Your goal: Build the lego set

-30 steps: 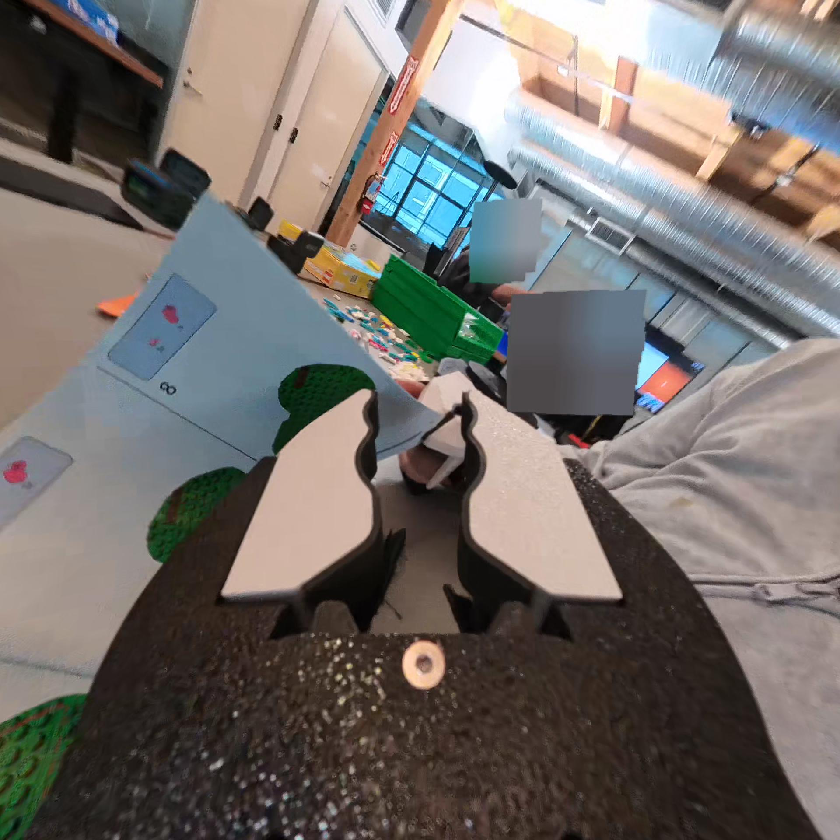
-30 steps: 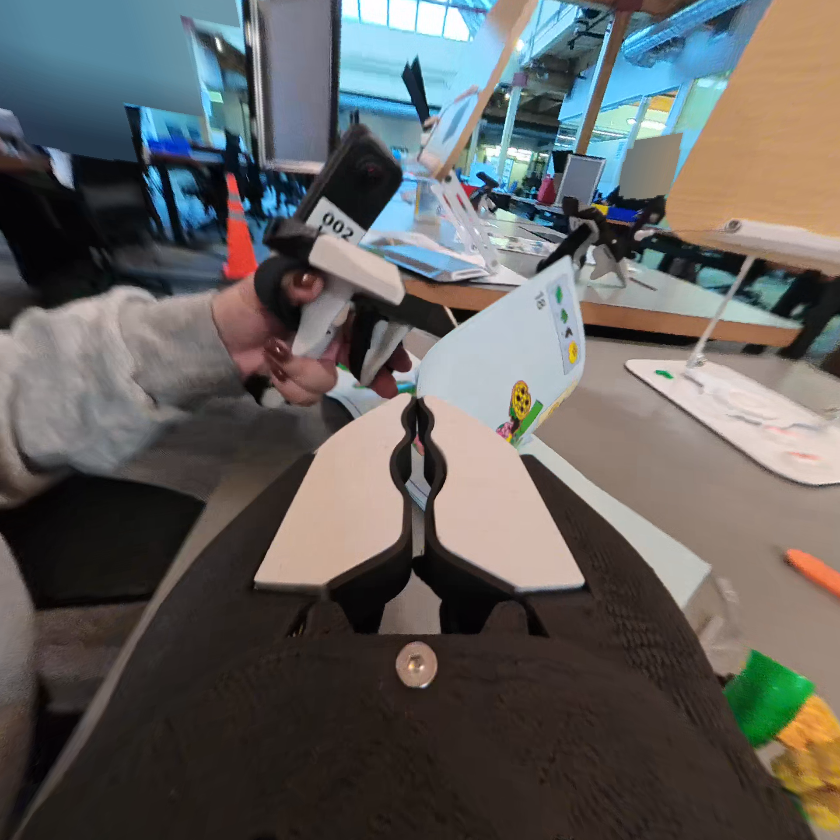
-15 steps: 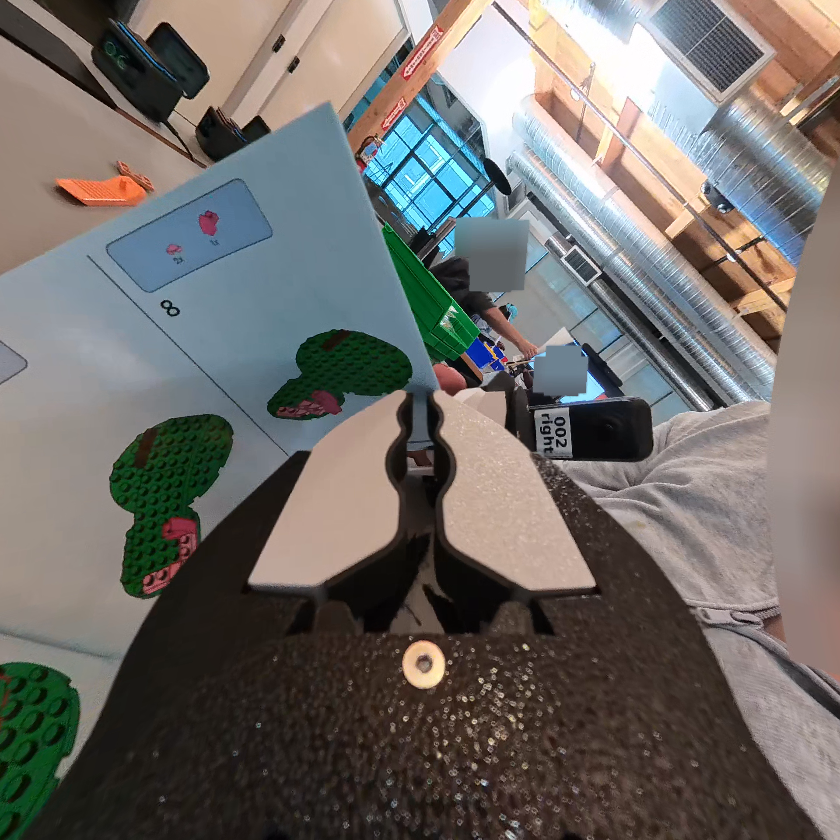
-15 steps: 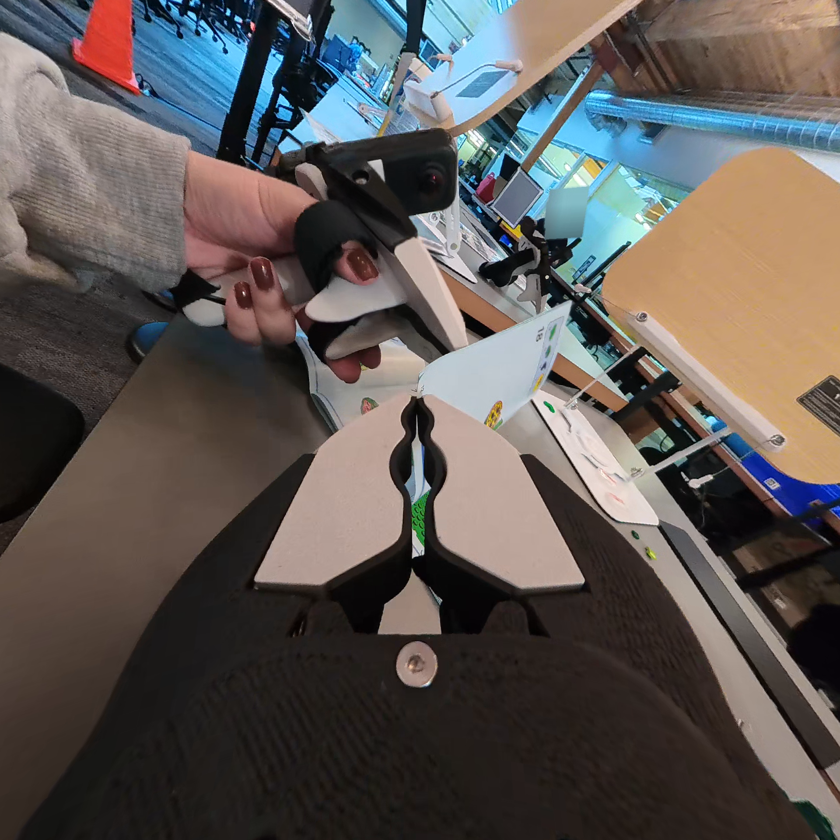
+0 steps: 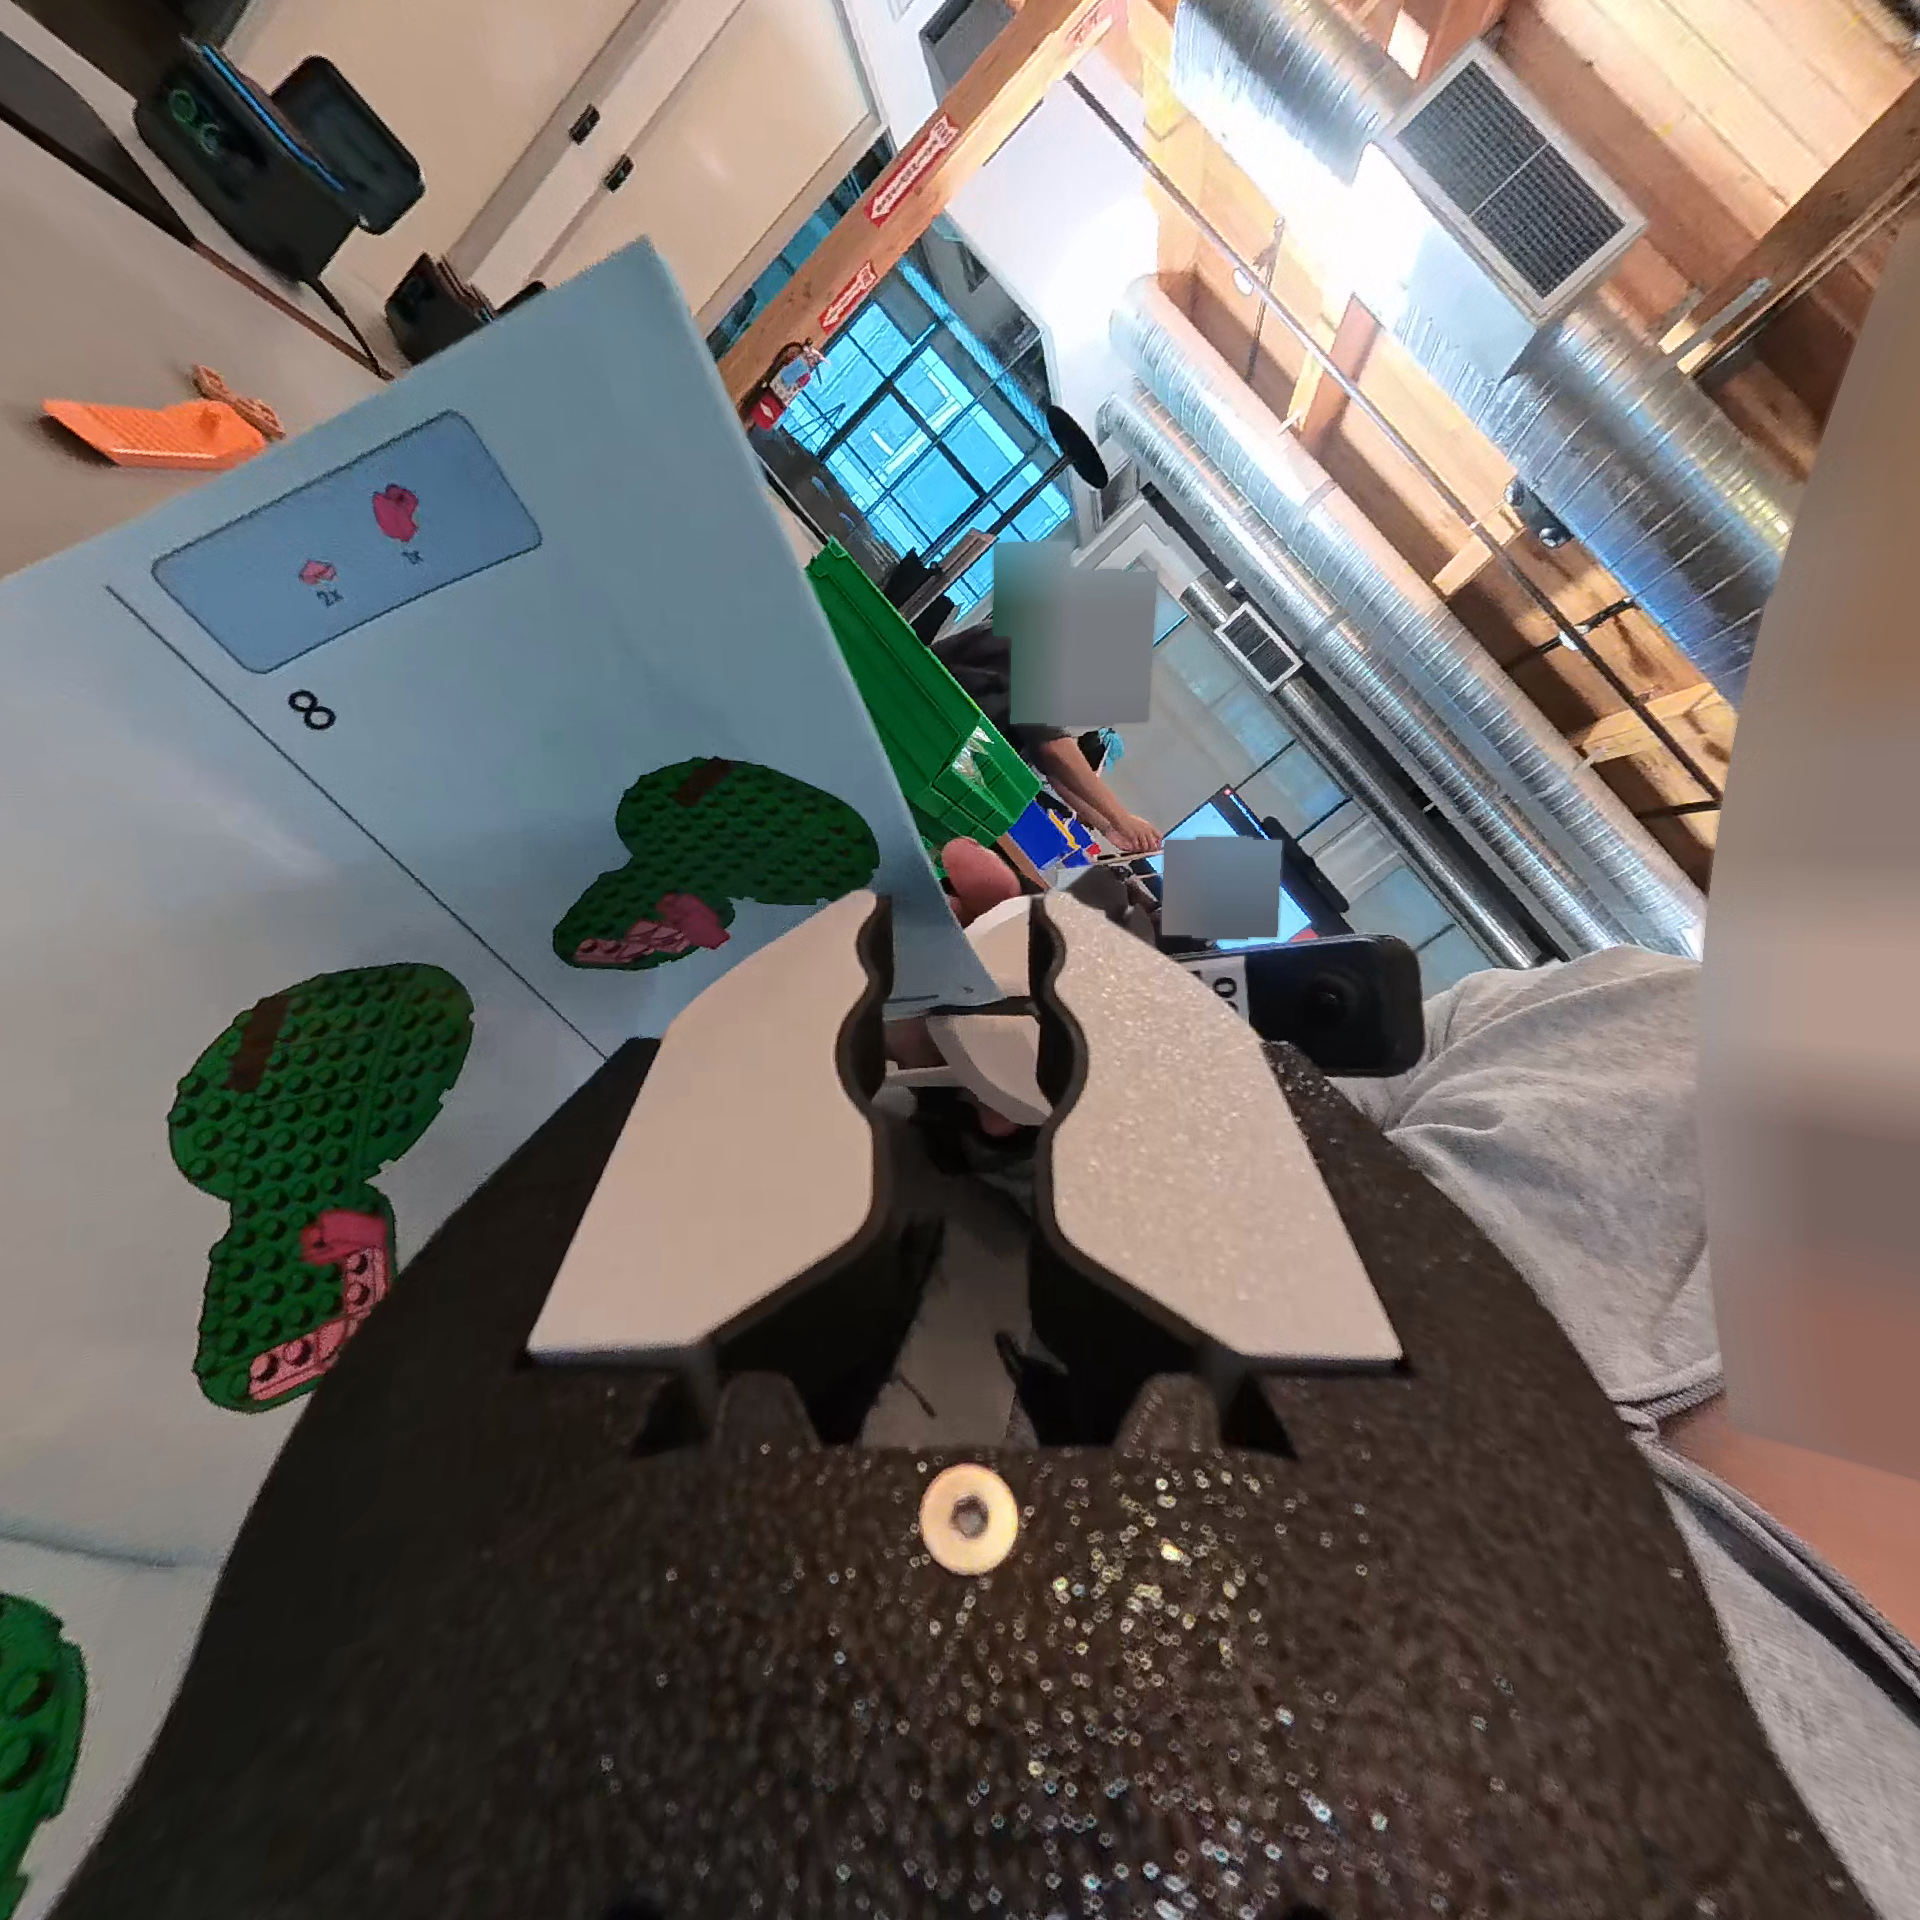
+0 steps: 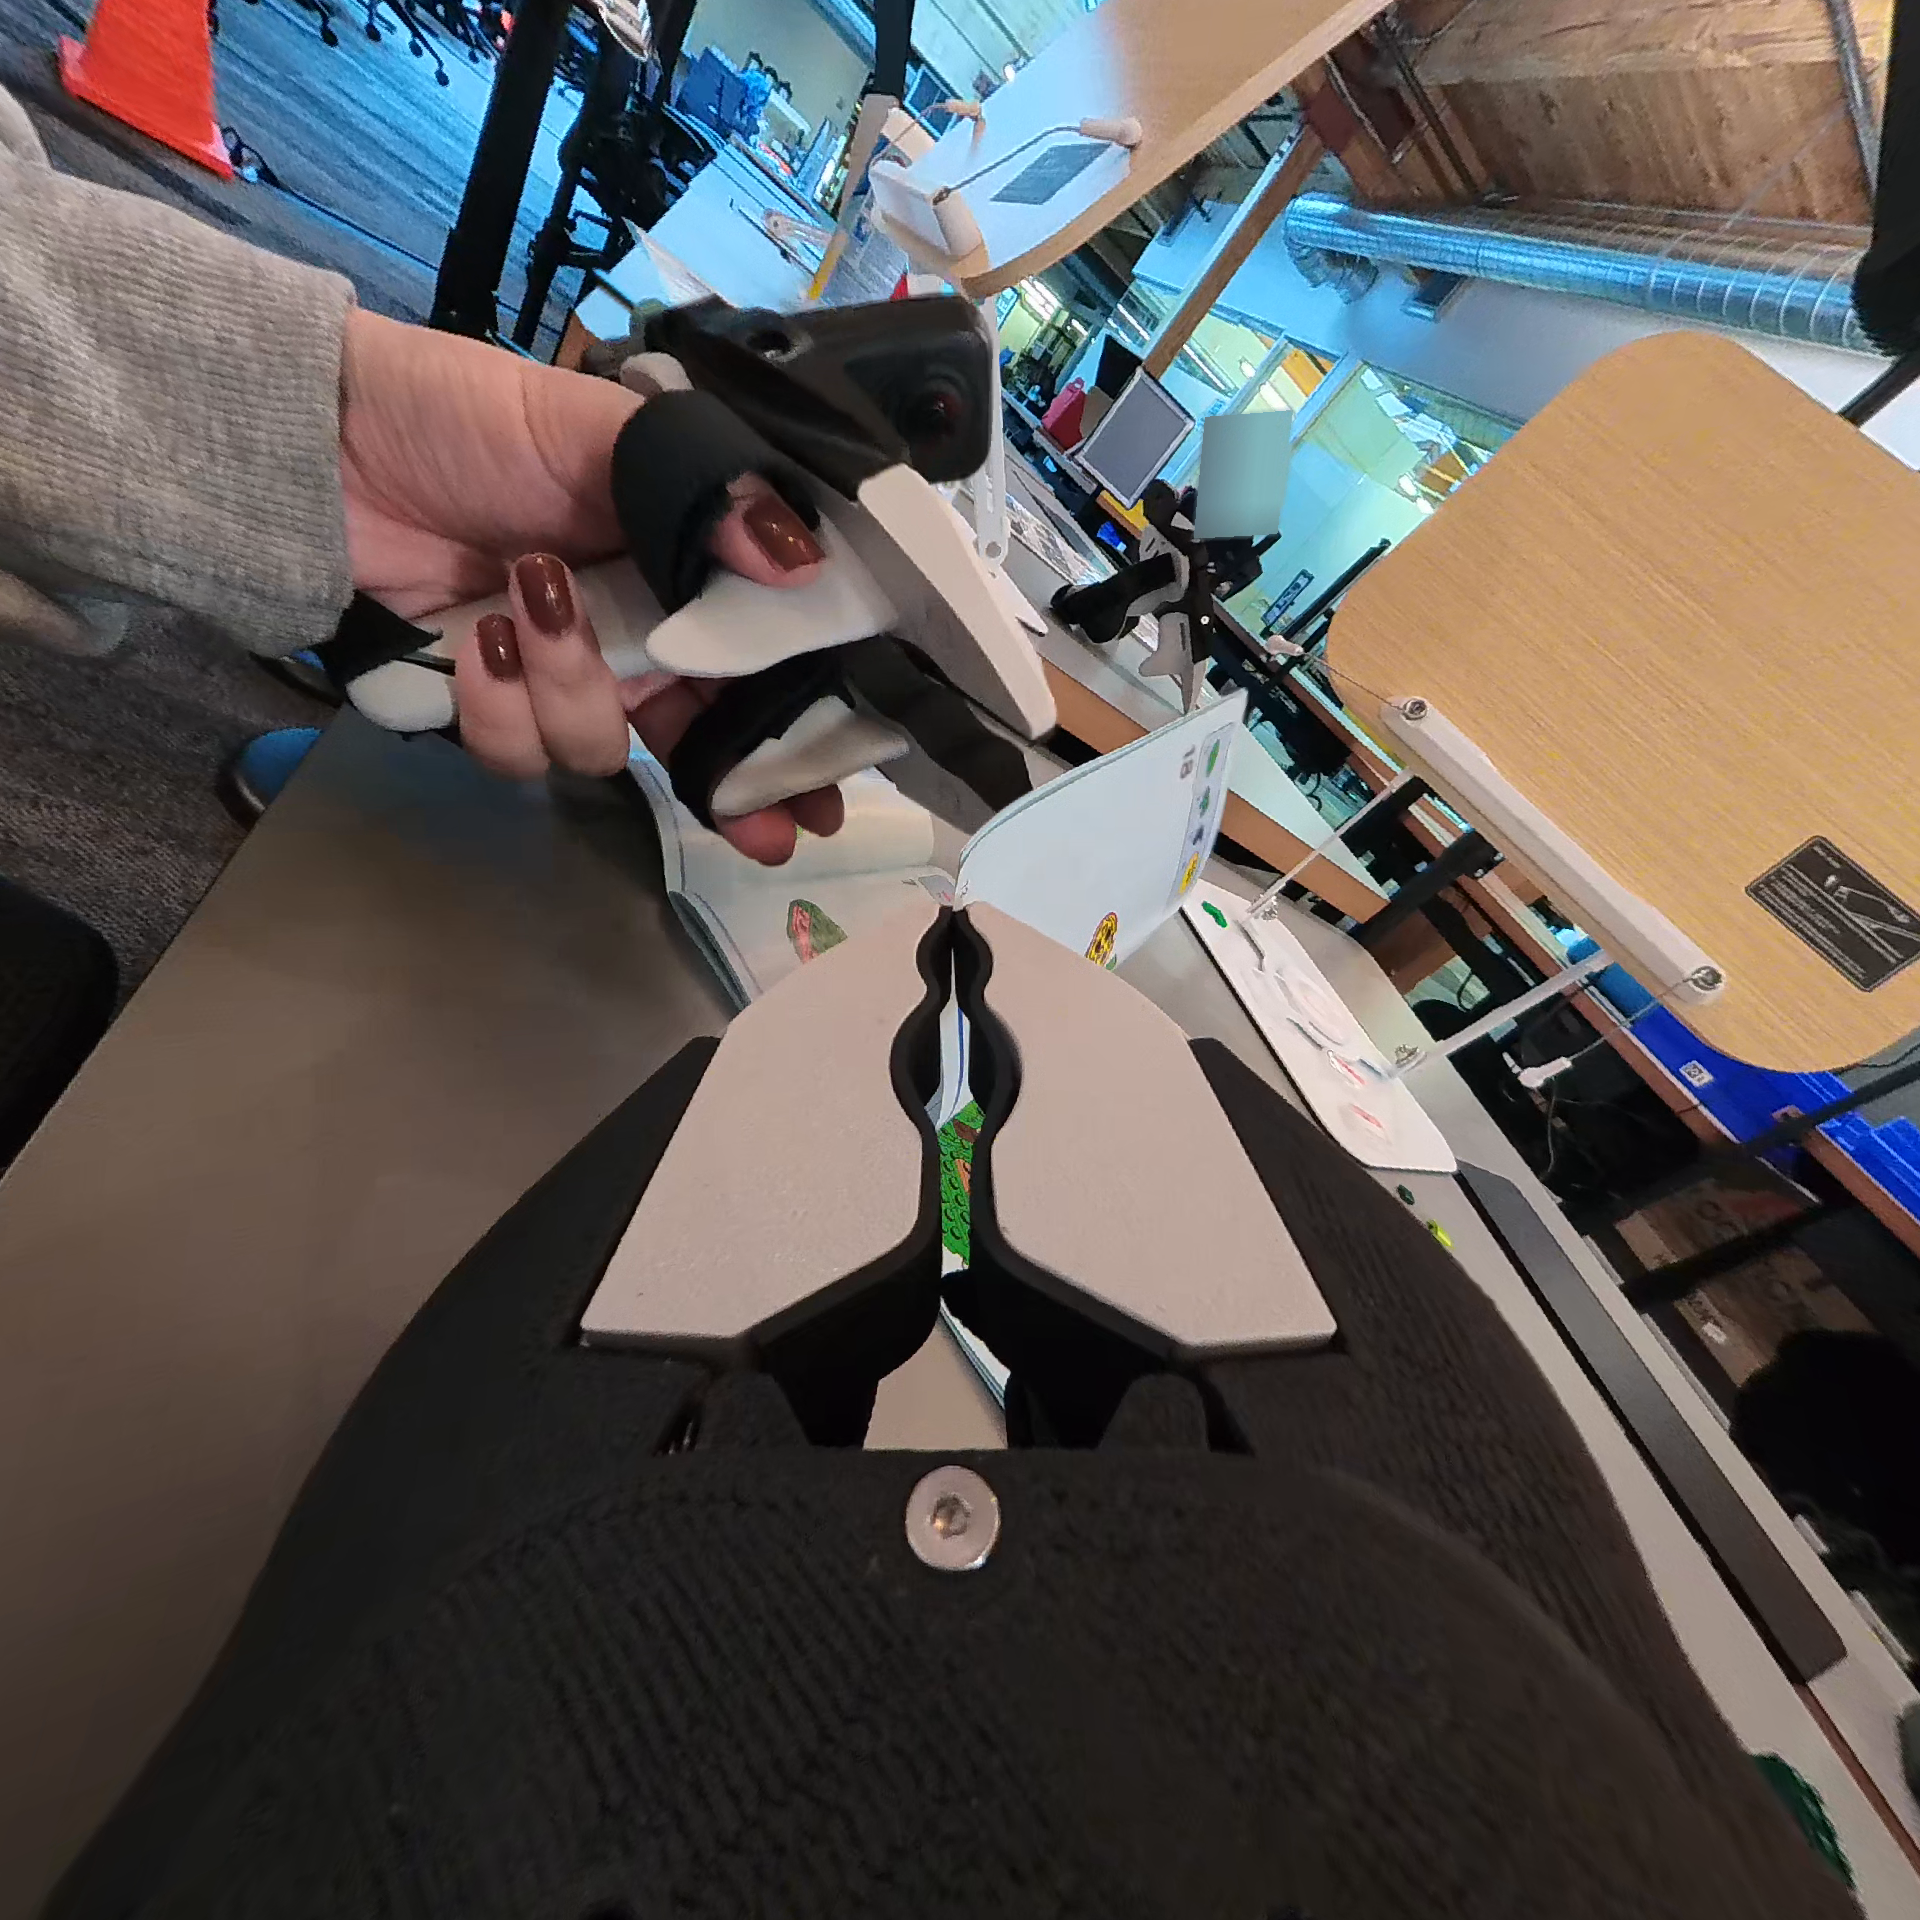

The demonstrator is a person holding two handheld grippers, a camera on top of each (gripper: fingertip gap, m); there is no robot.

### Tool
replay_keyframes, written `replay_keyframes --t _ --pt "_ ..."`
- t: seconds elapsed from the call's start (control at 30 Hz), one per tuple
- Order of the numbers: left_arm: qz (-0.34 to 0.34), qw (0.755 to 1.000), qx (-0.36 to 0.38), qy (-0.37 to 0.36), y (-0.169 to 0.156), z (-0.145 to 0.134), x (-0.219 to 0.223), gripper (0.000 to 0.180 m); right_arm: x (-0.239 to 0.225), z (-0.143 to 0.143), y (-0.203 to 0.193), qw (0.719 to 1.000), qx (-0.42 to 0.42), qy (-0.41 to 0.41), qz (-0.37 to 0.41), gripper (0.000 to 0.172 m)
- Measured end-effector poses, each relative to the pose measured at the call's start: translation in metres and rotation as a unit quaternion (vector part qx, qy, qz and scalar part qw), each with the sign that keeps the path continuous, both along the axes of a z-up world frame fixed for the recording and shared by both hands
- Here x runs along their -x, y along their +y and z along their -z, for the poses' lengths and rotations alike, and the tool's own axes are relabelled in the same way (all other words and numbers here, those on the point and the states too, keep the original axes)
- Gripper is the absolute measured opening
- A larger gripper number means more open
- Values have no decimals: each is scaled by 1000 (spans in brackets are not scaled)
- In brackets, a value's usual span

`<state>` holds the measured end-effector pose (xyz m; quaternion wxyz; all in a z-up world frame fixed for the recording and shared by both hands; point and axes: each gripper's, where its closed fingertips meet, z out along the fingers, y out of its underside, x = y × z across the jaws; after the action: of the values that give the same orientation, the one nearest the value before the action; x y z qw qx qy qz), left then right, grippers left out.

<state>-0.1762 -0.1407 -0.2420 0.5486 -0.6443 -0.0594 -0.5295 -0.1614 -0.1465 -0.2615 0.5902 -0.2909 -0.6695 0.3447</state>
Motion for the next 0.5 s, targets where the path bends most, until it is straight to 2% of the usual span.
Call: replay_keyframes --t 0.13,0.3,0.5 --pt "5 1000 19 0 2 5 -2 24 0 0 -1 1000 -3 1 -2 0" --pt "12 1000 19 -5 1 6 -4 7 0 0 -1 1000 0 1 -2 0" --pt "19 1000 6 -8 0 2 -5 0 0 -2 0 1000 4 6 1 0"
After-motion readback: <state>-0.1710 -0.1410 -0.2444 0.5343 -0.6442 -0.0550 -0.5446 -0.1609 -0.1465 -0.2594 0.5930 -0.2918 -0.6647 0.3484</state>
